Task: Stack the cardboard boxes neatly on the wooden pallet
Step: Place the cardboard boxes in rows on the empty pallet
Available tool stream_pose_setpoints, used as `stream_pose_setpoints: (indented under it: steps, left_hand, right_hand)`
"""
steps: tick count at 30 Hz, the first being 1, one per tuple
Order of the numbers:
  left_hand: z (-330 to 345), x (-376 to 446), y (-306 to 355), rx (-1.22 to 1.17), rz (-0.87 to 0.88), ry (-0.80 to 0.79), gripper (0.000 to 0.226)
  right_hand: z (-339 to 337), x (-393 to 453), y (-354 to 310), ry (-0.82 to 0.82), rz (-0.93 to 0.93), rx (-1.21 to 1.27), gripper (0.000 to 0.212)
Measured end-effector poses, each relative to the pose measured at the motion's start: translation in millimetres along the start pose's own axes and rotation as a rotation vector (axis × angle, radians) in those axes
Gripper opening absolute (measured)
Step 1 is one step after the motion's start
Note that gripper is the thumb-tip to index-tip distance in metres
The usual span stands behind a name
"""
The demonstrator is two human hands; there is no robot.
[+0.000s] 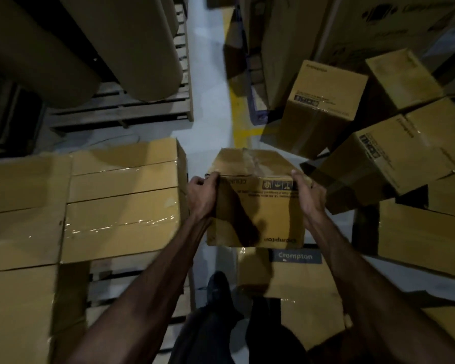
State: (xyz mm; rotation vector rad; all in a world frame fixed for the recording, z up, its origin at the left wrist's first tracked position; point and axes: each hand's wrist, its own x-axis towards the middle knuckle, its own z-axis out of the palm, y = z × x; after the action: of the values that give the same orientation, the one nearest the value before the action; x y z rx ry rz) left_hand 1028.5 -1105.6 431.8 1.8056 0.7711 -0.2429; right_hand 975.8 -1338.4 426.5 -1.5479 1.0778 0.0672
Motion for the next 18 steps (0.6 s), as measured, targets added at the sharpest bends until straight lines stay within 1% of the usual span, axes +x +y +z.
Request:
stream_pose_setpoints:
  steps: [2,4,7,11,15,18]
  left_hand:
    - [-30,-26,7,-0.033,-0.011,0.019,0.040]
    - [-59,-55,13,-0.087,-0.012,0.063,0.040]
    - [-97,-98,17,-0.153,-0.021,0.137,0.044]
    - [-143,-144,12,-0.226,-0.038,0.230,0.042]
    - [-180,-181,-11,-0.320,-0.091,0.354,0.044]
    - [-210,-205,-34,-0.432,-0.103,0.442,0.042]
  right_hand:
    - [-6,-29,-6,-0.026,-0.030,-0.010,0.050]
    - [-11,-66,-19,-0.038,-0.062,-0.020,0.053]
    - [-23,-120,-39,-0.041,-0.141,-0.081,0.039]
    - [-29,-172,-58,-0.056,-0.240,-0.145,0.037]
    - [-21,-213,-59,-0.139,-0.399,-0.228,0.033]
    - [-5,-243,-56,-0.215,-0.412,-0.253,0.034]
